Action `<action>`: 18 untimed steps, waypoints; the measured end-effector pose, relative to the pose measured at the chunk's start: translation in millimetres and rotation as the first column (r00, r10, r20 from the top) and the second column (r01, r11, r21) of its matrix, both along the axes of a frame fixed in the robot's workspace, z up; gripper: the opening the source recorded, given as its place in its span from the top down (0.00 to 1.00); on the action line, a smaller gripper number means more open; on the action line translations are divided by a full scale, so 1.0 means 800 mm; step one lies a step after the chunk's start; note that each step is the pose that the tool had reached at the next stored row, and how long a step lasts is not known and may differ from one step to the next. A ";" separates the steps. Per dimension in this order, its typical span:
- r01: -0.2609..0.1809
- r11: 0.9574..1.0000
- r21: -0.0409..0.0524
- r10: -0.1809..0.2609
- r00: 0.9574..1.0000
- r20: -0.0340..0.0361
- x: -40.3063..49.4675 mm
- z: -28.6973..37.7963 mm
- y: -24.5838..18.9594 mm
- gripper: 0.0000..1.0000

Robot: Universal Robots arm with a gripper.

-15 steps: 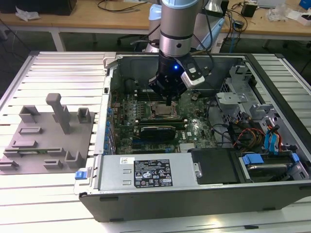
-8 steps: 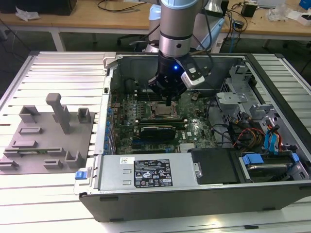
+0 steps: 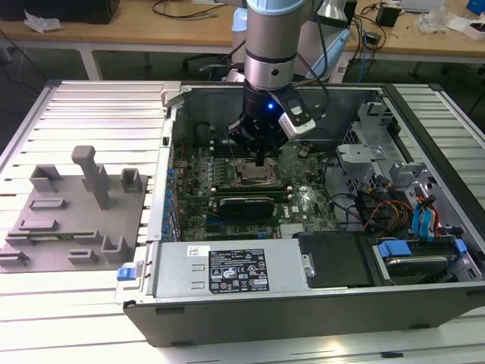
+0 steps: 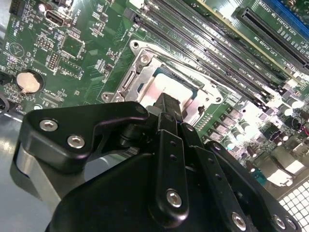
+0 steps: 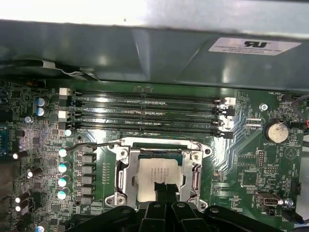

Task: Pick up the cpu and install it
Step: 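Close the cpu cover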

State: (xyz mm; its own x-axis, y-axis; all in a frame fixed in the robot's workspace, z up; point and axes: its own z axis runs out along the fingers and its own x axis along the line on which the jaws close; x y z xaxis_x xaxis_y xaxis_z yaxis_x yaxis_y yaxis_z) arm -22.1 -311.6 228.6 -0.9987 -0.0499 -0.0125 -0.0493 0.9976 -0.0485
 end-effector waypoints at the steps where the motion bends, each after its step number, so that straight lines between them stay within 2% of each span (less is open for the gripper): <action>1: 0.000 1.000 0.001 0.000 1.000 0.000 -0.002 -0.0008 0.0000 0.89; 3: 0.000 1.000 0.002 0.000 1.000 0.000 -0.006 -0.0018 0.0000 0.89; 5: 0.000 1.000 0.005 0.000 1.000 0.000 -0.017 -0.0052 0.0000 0.89; 7: 0.000 1.000 0.006 0.000 1.000 0.000 -0.021 -0.0075 0.0001 0.89; 10: 0.000 1.000 0.011 0.000 1.000 0.000 -0.029 -0.0148 0.0000 0.89; 18: -0.001 1.000 0.014 0.001 1.000 -0.001 -0.043 -0.0238 0.0000 0.89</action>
